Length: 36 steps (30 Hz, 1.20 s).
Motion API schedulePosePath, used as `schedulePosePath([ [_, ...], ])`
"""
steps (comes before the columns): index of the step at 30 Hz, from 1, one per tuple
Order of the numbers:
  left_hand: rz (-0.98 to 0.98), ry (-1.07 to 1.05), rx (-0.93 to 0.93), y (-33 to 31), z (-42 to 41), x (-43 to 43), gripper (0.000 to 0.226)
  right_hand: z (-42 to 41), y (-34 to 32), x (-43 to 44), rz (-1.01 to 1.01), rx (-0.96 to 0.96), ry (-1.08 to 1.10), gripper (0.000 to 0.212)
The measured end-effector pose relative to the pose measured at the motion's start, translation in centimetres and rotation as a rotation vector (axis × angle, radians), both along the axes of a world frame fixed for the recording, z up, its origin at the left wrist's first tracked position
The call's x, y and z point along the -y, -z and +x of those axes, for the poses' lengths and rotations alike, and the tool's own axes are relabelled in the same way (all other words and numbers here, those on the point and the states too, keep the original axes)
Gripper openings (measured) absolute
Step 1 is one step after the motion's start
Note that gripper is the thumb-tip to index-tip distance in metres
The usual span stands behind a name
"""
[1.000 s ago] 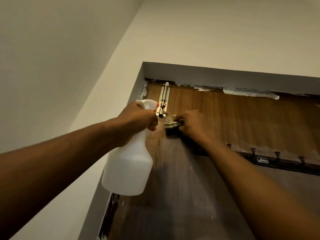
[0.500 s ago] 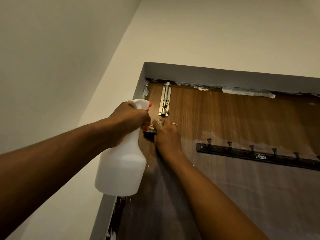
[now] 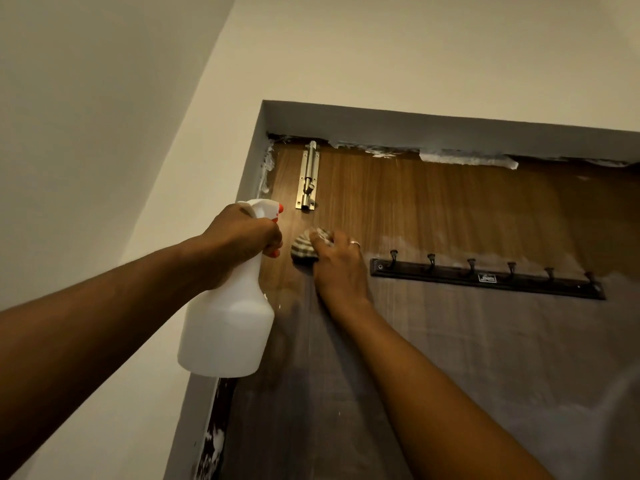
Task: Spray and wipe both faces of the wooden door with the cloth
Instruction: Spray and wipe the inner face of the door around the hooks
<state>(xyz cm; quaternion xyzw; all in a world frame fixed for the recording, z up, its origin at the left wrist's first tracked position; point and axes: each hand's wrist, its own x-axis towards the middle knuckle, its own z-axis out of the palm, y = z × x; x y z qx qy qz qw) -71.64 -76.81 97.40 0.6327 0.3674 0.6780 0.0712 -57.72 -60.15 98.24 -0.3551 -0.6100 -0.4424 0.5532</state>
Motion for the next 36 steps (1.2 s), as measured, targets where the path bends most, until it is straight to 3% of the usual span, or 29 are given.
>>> schedulePosePath([
  [2,0.002,-0.001,-0.004,-0.1,0.4,-0.4,0.031,-2.0,-0.6,0.4,-0.024,-0.027,-0.008,0.055],
  [5,-0.02,0.008,0.034,0.2,0.6,-1.3,0.03,-3.2,1.8,0.6,-0.038,0.104,-0.048,0.044],
  [8,-0.069,0.053,0.017,1.3,1.0,-2.0,0.031,0.0,5.6,0.8,-0.003,0.225,0.009,0.045],
  [13,-0.139,0.079,-0.027,3.0,1.5,-2.1,0.061,4.4,2.8,2.6,-0.122,-0.046,0.26,0.045],
  [17,-0.128,0.093,-0.008,2.9,1.8,-2.0,0.052,2.3,-2.5,3.2,-0.225,-0.181,0.321,0.036],
  [19,-0.126,0.093,0.001,3.0,1.5,-2.0,0.062,2.6,-4.6,3.5,-0.262,-0.224,0.325,0.037],
  [22,-0.113,0.124,-0.011,3.2,1.1,-1.8,0.059,2.4,-4.1,3.2,-0.253,-0.224,0.343,0.038],
  [25,-0.072,0.136,0.0,3.3,1.1,-1.8,0.032,1.2,0.5,2.5,-0.26,-0.156,0.35,0.04],
  [29,-0.075,0.116,-0.013,3.1,2.5,-2.3,0.028,2.3,3.3,3.5,-0.236,-0.01,0.409,0.032],
  [32,-0.084,0.09,-0.027,2.7,3.8,-2.8,0.031,3.2,0.9,5.2,-0.147,0.148,0.417,0.022],
  [36,-0.062,0.116,-0.018,1.6,5.0,-3.4,0.042,5.0,-5.8,6.2,-0.11,0.389,0.346,0.026],
])
